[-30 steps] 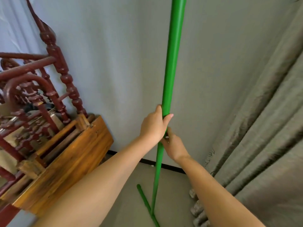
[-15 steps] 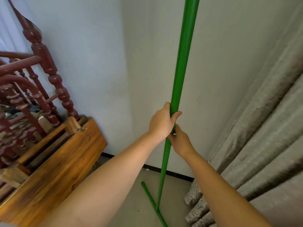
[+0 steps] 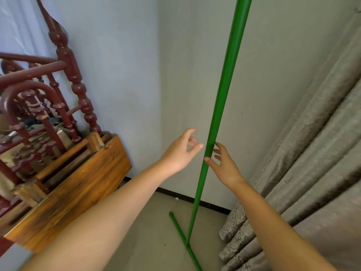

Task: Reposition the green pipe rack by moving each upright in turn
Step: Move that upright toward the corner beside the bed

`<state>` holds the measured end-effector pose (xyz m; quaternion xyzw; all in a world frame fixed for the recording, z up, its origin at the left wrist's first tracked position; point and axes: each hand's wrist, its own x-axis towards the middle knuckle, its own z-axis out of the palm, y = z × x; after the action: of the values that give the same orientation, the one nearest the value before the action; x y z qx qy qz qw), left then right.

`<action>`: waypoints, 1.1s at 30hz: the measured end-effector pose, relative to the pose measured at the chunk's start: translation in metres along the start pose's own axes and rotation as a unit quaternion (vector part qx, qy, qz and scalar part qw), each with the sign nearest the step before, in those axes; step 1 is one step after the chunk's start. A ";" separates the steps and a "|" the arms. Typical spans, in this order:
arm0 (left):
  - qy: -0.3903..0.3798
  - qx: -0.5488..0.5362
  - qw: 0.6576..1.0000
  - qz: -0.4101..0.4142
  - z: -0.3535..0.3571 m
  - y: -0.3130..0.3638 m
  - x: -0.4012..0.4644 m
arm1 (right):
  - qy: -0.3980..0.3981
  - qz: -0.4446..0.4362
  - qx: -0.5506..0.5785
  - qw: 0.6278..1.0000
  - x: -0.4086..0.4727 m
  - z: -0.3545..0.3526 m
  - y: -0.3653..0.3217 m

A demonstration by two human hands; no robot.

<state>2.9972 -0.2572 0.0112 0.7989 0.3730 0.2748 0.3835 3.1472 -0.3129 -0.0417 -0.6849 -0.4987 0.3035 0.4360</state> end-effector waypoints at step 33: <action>0.575 -0.063 0.676 -0.456 0.089 -0.035 -0.544 | -0.468 0.039 0.032 0.882 -0.275 0.176 0.068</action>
<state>2.7378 -0.7176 -0.1504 0.1879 0.8195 0.4943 0.2208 2.9387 -0.5297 -0.1852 -0.4678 -0.6078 0.6211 0.1614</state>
